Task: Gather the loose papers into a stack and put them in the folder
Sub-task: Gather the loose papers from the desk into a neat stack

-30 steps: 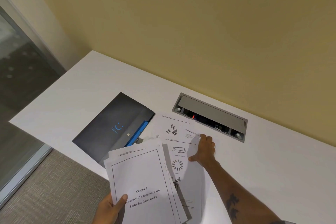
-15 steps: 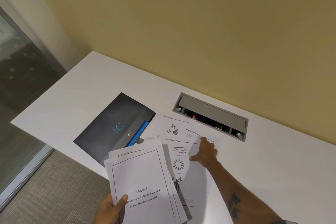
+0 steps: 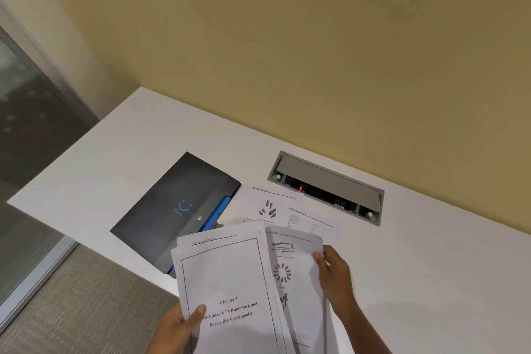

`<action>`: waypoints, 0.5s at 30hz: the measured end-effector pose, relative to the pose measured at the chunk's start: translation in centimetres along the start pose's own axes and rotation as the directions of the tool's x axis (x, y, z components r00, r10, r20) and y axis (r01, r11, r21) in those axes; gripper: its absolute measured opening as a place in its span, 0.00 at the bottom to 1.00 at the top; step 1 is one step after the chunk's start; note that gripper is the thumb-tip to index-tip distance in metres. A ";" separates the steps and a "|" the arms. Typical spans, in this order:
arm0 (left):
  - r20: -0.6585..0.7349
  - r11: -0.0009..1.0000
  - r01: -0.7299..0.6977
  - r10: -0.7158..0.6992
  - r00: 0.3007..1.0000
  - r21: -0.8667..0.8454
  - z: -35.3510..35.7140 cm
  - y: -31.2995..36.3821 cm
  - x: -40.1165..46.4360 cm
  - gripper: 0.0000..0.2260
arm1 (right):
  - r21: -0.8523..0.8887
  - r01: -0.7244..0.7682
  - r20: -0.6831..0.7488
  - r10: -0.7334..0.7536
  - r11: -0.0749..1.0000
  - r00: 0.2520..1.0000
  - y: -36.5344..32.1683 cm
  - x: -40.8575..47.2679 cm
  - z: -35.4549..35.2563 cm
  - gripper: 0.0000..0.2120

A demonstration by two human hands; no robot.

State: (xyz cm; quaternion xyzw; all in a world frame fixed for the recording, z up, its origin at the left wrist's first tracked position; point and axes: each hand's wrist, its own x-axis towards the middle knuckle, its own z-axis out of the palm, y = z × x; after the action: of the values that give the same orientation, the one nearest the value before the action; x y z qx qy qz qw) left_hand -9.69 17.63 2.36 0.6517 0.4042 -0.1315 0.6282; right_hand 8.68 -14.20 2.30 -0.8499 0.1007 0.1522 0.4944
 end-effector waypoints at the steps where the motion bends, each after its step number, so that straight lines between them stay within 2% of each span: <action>1: 0.029 1.000 0.010 -0.010 1.000 0.002 0.0 0.1 0.1 0.19 | 0.057 -0.030 0.002 0.030 0.998 1.000 0.1 -0.5 -0.3 0.07; 6: 0.178 0.999 0.016 -0.024 0.984 0.044 0.4 0.9 0.7 0.23 | 0.248 -0.130 0.090 0.111 0.960 0.990 -0.7 -2.7 -0.1 0.09; 10: 0.268 0.996 -0.007 -0.016 0.963 0.086 0.9 1.3 1.5 0.23 | 0.252 -0.159 0.174 0.117 0.955 0.978 -1.2 -4.3 1.3 0.09; 15: 0.324 0.989 0.063 -0.104 0.940 0.133 1.4 2.3 1.3 0.19 | 0.276 -0.291 0.340 0.191 0.916 0.921 -2.2 -5.4 3.3 0.11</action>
State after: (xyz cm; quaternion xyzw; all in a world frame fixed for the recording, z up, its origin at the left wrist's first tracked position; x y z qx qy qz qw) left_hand -6.79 17.06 2.89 0.6393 0.3119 -0.2896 0.6404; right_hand 3.82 -10.13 4.52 -0.7047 0.1514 0.3240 0.6128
